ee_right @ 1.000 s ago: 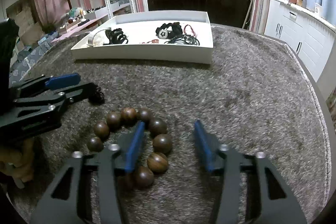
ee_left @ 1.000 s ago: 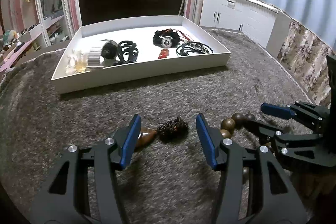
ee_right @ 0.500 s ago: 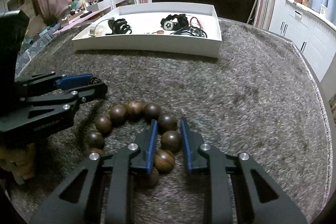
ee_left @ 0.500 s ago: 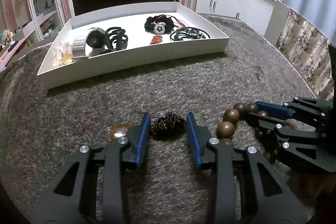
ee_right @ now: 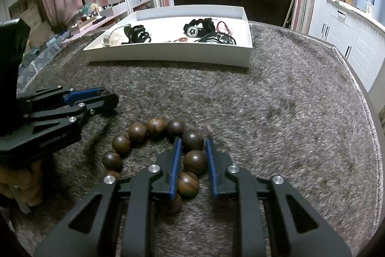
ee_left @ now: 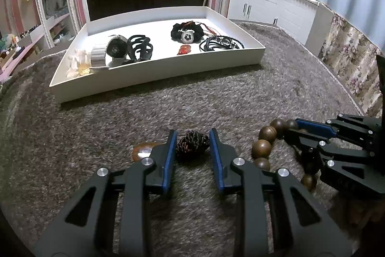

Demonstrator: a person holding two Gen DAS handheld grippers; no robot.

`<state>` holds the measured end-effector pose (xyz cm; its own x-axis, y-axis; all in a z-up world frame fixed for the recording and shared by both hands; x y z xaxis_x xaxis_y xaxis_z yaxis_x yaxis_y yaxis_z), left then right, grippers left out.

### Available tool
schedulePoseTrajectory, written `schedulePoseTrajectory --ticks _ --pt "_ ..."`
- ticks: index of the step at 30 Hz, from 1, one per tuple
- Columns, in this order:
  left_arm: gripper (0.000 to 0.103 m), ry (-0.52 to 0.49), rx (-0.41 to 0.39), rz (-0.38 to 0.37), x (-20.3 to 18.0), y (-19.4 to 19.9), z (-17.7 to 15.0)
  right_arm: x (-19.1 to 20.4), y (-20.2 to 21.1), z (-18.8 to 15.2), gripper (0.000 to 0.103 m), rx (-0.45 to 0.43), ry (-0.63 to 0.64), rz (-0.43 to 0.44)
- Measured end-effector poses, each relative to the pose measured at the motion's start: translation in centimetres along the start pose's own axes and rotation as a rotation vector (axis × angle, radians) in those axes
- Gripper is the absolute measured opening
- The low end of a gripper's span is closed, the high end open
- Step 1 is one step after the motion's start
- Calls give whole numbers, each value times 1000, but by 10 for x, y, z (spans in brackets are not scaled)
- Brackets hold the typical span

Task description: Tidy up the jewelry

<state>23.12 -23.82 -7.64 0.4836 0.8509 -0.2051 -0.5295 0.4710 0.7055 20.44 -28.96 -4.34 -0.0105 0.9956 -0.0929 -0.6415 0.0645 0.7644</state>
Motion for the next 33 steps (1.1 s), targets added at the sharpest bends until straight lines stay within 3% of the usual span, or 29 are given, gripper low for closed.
schedulePoseTrajectory --ticks 19,33 --pt "26 -6 -70 20 14 48 6 9 33 15 19 -68 -11 -6" --pt "25 -2 -142 25 30 100 16 31 69 48 18 -153 12 -22"
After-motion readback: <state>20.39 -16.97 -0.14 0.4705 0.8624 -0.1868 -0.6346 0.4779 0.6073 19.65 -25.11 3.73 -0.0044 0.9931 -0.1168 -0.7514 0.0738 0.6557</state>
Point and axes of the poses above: each gripper's, at about its wrist camera, not at the fingertips, and y roughly against the way its jaws point, x to its left, z to its top, the point moved 6 cm from there along -y, roughly the way its jaws point, and after that the axes turned 12 degrees about -z, right-handed, at the moved point
